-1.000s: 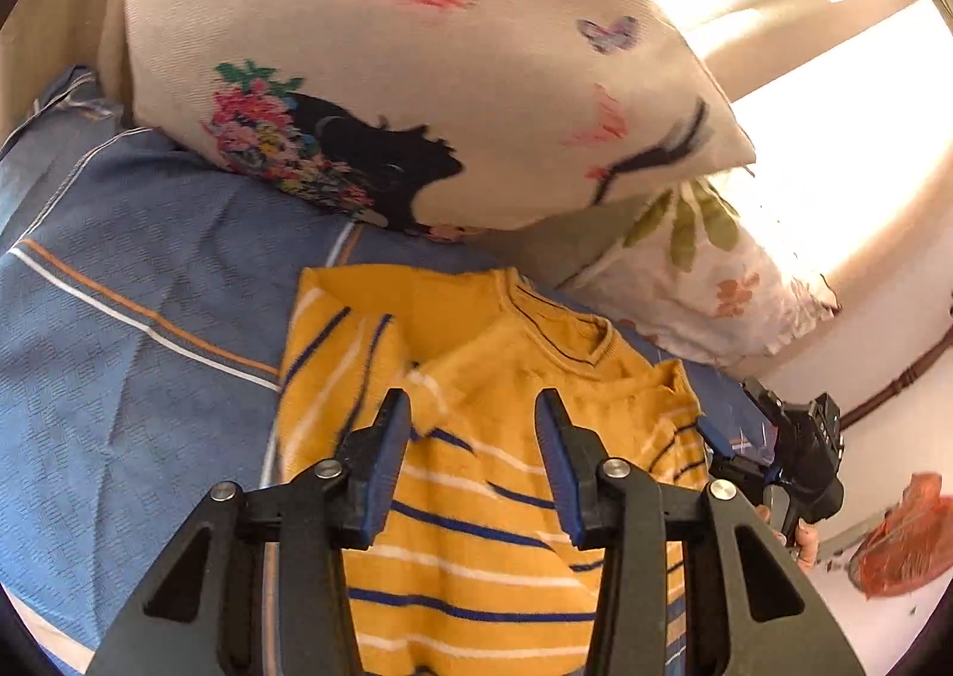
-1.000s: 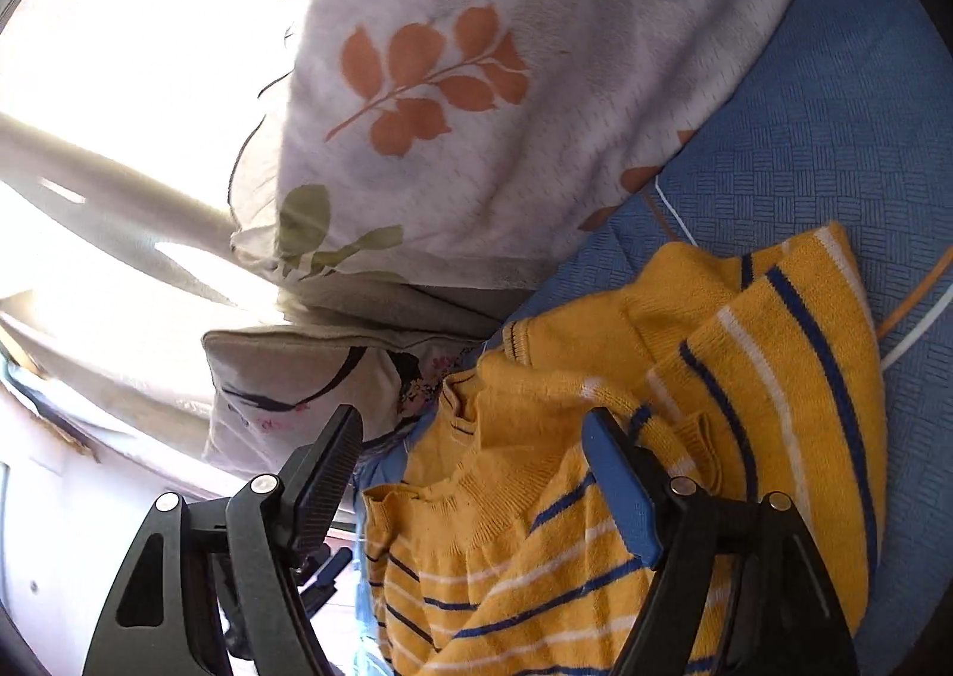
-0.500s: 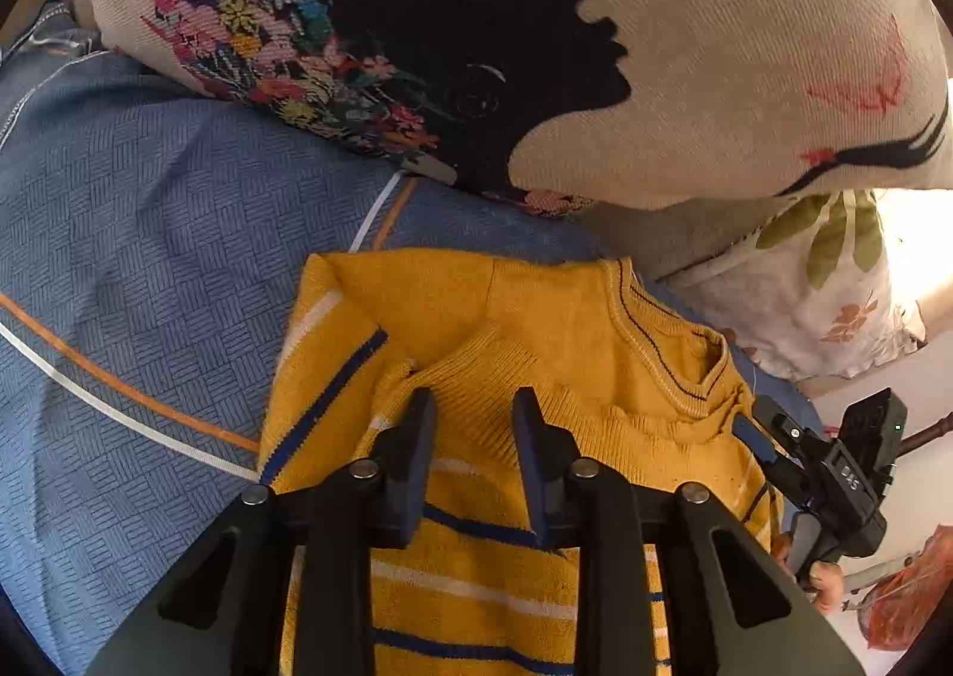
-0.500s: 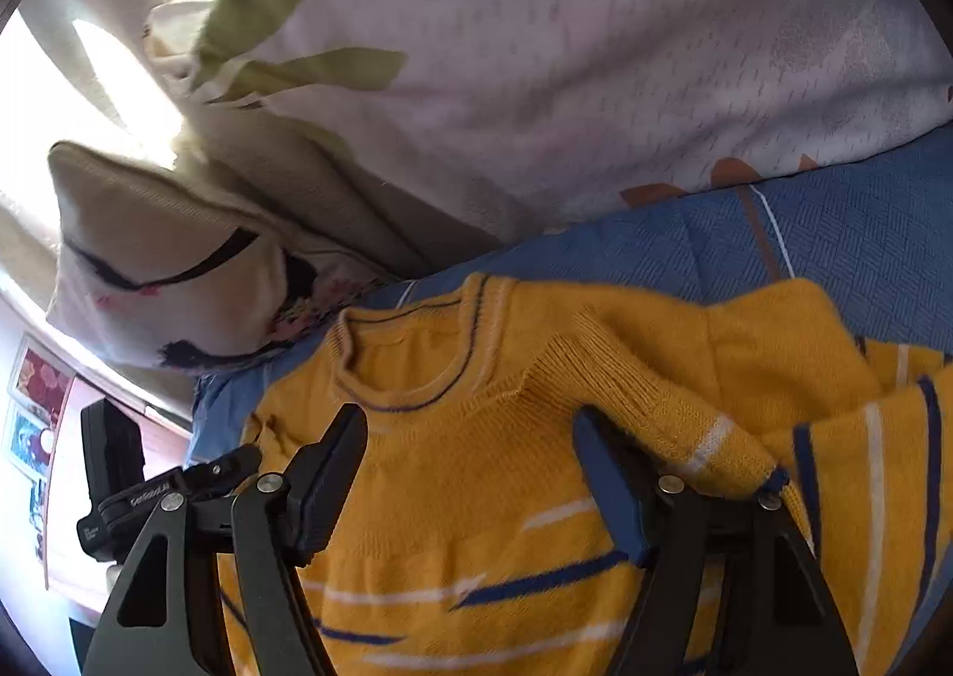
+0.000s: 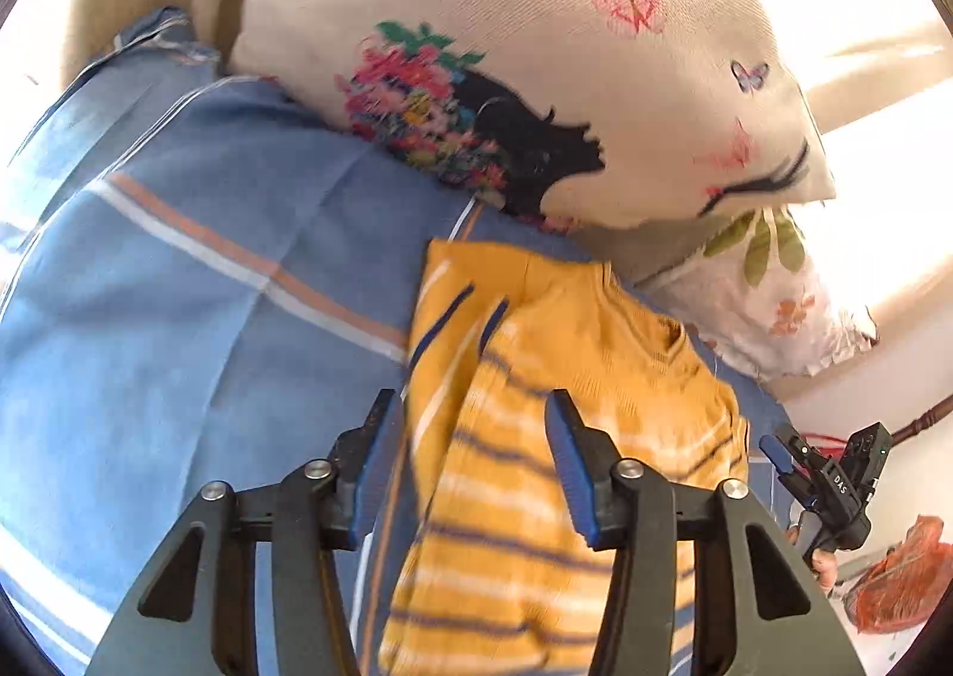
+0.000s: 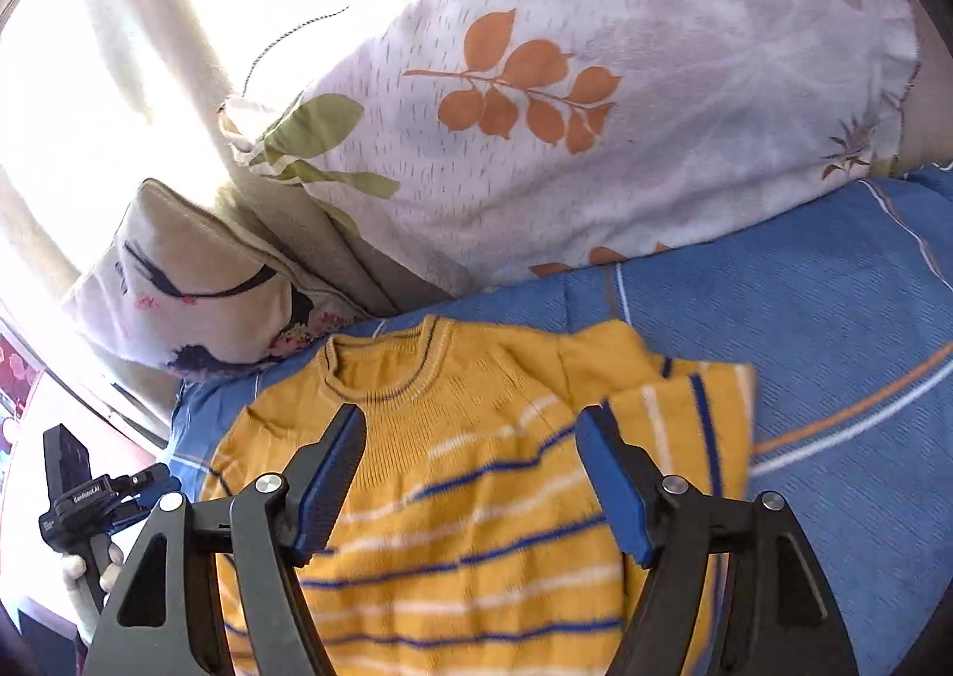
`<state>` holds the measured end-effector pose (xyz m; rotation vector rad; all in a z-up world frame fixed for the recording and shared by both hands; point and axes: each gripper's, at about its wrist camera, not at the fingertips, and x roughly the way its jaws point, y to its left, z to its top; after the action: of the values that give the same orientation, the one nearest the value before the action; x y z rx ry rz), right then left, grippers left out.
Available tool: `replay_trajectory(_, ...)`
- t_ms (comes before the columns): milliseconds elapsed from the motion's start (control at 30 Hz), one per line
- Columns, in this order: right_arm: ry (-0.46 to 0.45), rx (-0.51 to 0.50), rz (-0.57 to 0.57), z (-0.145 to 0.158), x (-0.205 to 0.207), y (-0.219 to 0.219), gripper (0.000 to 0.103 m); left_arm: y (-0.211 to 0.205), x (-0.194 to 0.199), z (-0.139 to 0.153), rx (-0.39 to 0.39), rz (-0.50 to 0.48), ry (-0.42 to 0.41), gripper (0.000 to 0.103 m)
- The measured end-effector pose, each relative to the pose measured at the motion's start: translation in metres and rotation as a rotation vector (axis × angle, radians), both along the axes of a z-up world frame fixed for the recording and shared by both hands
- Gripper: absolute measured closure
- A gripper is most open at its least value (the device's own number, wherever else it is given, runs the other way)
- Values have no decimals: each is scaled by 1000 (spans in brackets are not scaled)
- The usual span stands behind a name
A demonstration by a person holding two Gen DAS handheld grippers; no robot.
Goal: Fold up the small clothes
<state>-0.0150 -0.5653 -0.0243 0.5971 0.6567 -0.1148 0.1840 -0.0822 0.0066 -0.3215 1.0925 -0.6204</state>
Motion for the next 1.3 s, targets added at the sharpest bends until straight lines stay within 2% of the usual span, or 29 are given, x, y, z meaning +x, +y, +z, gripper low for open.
replay_trajectory(100, 42, -16, 7, -11, -41, 3, 20, 16, -21, -17, 1, -37, 33, 48)
replay_trajectory(233, 86, -13, -24, -33, -88, 2, 20, 8, -43, -41, 24, -82, 53, 47)
replay_trajectory(300, 94, 13, -23, -44, -102, 3, 20, -1, -49, -51, 12, -81, 67, 42)
replay_trajectory(333, 97, 39, -14, -51, -104, 5, 22, -3, -52, -48, 9, -69, 33, 36)
replay_trajectory(367, 93, 75, 7, -57, -105, 7, 26, -10, -54, -47, 14, -74, 24, 35)
replay_trajectory(400, 80, 120, 42, -63, -104, 9, 52, -15, -54, -46, 34, -85, 22, 37)
replay_trajectory(433, 82, 161, 79, -69, -101, 12, 82, -22, -53, -45, 76, -94, 17, 65)
replay_trajectory(467, 97, 170, 88, -73, -100, 13, 86, -23, -50, -42, 116, -99, 19, 92)
replay_trajectory(500, 108, 157, 79, -72, -101, 12, 90, -19, -45, -36, 117, -88, 26, 92)
replay_trajectory(533, 116, 148, 73, -70, -103, 8, 92, -12, -40, -29, 117, -56, 16, 96)
replay_trajectory(567, 128, 132, 51, -68, -106, 4, 92, -4, -39, -24, 118, -28, 5, 96)
replay_trajectory(667, 159, 45, -4, -61, -120, -4, 91, 22, -39, -18, 100, 37, 2, 94)
replay_trajectory(733, 186, -8, -14, -56, -122, 1, 74, 34, -42, -19, 106, 79, -5, 94)
replay_trajectory(800, 190, -69, -43, -46, -129, 7, 68, 45, -46, -22, 86, 95, 5, 91)
replay_trajectory(867, 176, -121, -66, -32, -136, 15, 67, 50, -46, -25, 54, 108, 17, 80)
replay_trajectory(900, 169, -149, -63, -24, -135, 21, 62, 52, -47, -26, 41, 111, 14, 77)
replay_trajectory(933, 158, -167, -50, -17, -133, 27, 53, 53, -48, -27, 23, 109, 12, 72)
replay_trajectory(1000, 129, -168, -2, -3, -123, 42, 42, 50, -51, -31, -22, 103, 17, 64)
replay_trajectory(1133, 67, -159, 133, 17, -87, 91, 35, 35, -52, -44, -70, 86, 35, 49)
replay_trajectory(1233, 49, -129, 265, 25, -47, 138, 32, 23, -53, -59, -121, 82, 82, 47)
replay_trajectory(1300, 52, -110, 358, 28, -15, 169, 30, 20, -58, -62, -169, 94, 69, 47)
